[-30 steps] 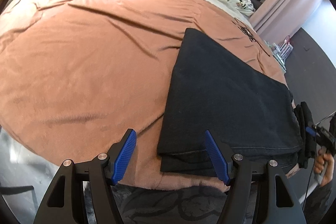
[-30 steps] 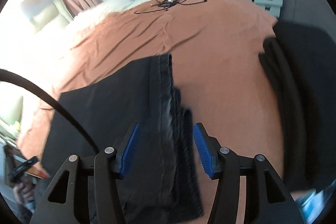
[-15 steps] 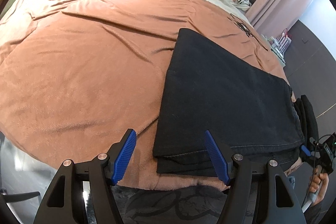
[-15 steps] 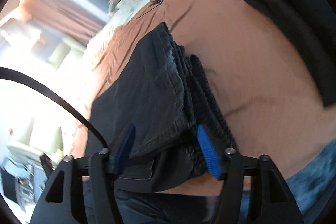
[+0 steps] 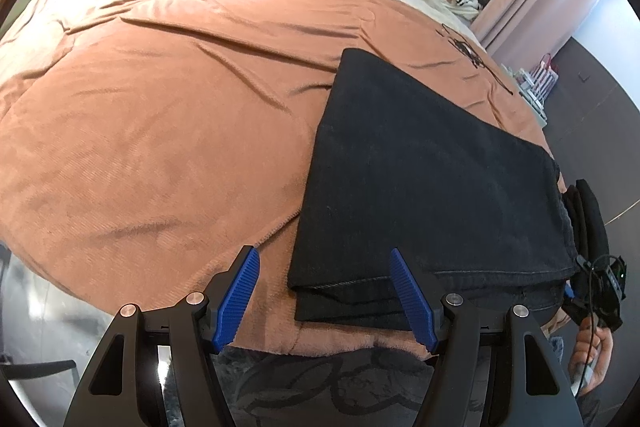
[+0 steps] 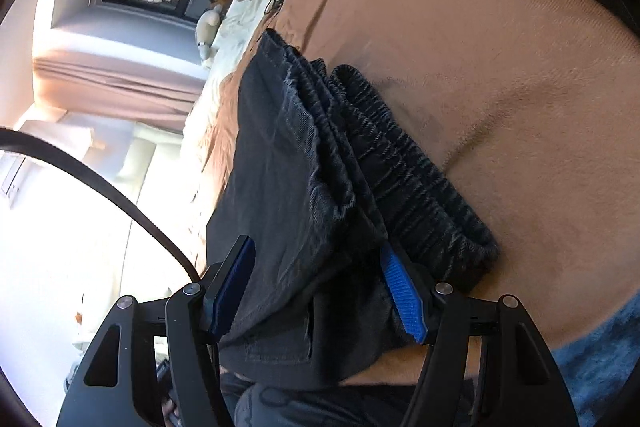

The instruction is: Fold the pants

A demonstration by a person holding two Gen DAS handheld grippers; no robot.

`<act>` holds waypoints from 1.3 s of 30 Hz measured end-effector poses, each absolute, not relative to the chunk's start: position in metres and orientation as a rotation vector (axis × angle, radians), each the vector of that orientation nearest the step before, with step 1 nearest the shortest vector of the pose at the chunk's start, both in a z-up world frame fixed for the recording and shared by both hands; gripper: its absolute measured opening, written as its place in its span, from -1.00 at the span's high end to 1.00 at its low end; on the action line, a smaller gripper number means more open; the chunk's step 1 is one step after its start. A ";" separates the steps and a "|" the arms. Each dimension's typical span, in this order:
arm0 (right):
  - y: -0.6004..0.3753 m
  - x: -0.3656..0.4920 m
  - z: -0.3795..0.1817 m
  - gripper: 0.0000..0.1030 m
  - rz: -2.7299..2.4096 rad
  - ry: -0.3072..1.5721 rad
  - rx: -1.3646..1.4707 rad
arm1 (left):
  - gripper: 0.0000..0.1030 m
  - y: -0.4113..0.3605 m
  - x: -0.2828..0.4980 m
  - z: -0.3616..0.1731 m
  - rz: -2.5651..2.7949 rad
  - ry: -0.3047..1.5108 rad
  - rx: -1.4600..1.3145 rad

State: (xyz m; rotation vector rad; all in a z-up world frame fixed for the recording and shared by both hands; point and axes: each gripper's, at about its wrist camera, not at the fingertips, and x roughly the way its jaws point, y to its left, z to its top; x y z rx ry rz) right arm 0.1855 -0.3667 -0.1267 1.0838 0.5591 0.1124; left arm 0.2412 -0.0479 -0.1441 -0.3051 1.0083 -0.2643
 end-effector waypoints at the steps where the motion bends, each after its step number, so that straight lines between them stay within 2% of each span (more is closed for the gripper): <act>1: -0.367 0.187 -0.128 -0.24 0.108 0.559 1.083 | -0.36 -0.049 0.241 -0.145 -0.265 1.011 -0.303; 3: -0.368 0.190 -0.125 -0.19 0.109 0.550 1.089 | -0.36 -0.049 0.241 -0.144 -0.266 1.011 -0.298; 6: -0.366 0.180 -0.116 0.25 0.094 0.523 1.083 | -0.36 -0.049 0.240 -0.144 -0.261 1.006 -0.296; 7: -0.366 0.175 -0.112 0.32 0.095 0.502 1.088 | -0.36 -0.049 0.240 -0.143 -0.260 1.002 -0.296; 11: -0.359 0.167 -0.101 0.32 0.152 0.452 1.076 | -0.36 -0.048 0.240 -0.145 -0.254 1.005 -0.300; 19: -0.363 0.191 -0.133 0.29 0.159 0.523 1.143 | -0.36 -0.050 0.240 -0.147 -0.253 1.012 -0.290; 23: -0.365 0.200 -0.118 0.30 0.155 0.517 1.090 | -0.36 -0.053 0.245 -0.147 -0.258 1.016 -0.270; 24: -0.369 0.199 -0.112 0.42 0.142 0.520 1.071 | -0.36 -0.053 0.247 -0.146 -0.260 1.018 -0.263; 25: -0.370 0.200 -0.109 0.70 0.134 0.524 1.062 | -0.36 -0.053 0.250 -0.146 -0.257 1.022 -0.258; 26: -0.370 0.202 -0.106 0.79 0.127 0.534 1.051 | -0.36 -0.053 0.252 -0.146 -0.255 1.024 -0.259; 35: -0.349 0.207 -0.011 0.85 0.149 0.518 0.792 | -0.36 -0.063 0.264 -0.153 -0.256 1.062 -0.231; 39: -0.349 0.185 -0.006 0.85 0.111 0.493 0.764 | -0.36 -0.064 0.266 -0.159 -0.239 1.082 -0.223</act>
